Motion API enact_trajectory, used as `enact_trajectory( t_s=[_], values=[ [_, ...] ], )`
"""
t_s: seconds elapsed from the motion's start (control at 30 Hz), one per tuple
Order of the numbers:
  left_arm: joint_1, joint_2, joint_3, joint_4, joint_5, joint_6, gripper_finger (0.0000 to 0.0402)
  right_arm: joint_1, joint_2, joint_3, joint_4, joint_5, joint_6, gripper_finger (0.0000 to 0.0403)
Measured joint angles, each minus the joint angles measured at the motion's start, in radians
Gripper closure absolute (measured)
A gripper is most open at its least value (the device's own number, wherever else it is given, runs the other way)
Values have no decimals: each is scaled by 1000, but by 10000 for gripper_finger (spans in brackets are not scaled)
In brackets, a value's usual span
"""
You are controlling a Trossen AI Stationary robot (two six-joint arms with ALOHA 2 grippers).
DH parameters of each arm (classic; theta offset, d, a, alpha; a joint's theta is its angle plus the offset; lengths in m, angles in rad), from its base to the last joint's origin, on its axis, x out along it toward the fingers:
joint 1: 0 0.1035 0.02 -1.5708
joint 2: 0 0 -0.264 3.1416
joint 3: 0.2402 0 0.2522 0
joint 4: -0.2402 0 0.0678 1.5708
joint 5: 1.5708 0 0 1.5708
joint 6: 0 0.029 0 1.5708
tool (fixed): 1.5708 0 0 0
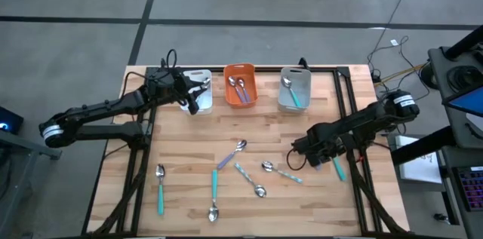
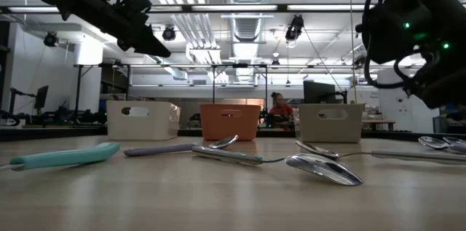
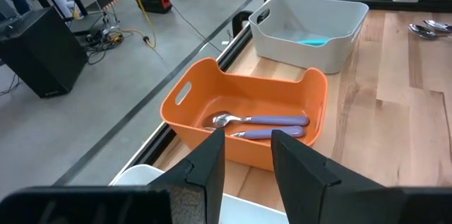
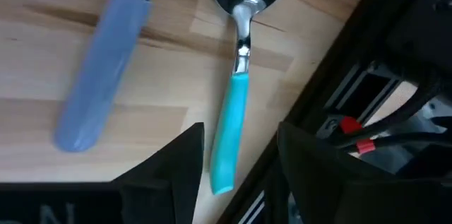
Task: Sort silverware by color (type)
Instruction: Put the green spoon into the gray bin
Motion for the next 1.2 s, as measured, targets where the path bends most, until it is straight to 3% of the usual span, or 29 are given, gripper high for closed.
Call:
enact_trajectory(
  t_s=[0.53,1.03,1.2],
  values=[
    [0,0,0,-1,0,0,303,-1,83,-103,169,-16,-117,244],
    [0,0,0,-3,0,0,303,-1,60,-104,202,-11,-93,357],
    [0,0,0,-3,0,0,303,-1,59,-104,198,-8,-46,366]
  ],
)
